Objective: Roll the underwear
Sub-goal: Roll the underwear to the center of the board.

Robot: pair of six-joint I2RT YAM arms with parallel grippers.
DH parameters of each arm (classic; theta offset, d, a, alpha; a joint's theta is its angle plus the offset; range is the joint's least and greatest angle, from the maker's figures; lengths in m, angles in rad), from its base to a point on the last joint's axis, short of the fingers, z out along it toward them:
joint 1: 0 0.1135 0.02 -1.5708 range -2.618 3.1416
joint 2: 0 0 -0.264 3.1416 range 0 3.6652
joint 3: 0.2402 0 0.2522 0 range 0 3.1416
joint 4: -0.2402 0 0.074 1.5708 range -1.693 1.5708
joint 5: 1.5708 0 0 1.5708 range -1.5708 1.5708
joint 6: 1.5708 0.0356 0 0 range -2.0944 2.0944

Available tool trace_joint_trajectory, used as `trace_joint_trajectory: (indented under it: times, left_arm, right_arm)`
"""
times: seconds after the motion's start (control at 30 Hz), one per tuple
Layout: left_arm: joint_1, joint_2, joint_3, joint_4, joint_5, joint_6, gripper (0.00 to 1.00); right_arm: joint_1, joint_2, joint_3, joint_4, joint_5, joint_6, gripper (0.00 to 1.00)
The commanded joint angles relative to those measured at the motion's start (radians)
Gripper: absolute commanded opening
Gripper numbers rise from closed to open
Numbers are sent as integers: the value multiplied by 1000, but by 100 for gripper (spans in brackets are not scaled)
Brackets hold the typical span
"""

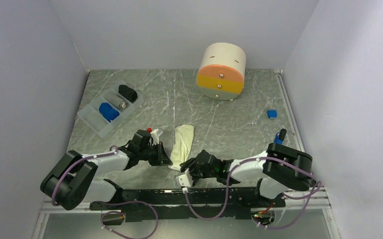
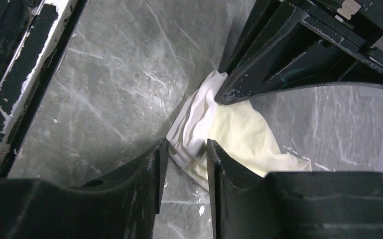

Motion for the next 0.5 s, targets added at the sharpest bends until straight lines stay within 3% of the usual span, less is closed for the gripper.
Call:
trace_joint_trajectory:
  times: [0.0, 0.17, 0.47]
  left_arm:
    - [0, 14, -16, -76, -82, 38, 13]
    - [0, 12, -18, -81, -85, 35, 13]
    - [0, 30, -34, -33, -67, -5, 15]
  right_arm:
    - [5, 45, 20, -12, -17, -26, 38]
    - [6, 57, 2, -12, -7, -21, 30]
    - [10, 108, 10, 79, 59, 45, 6]
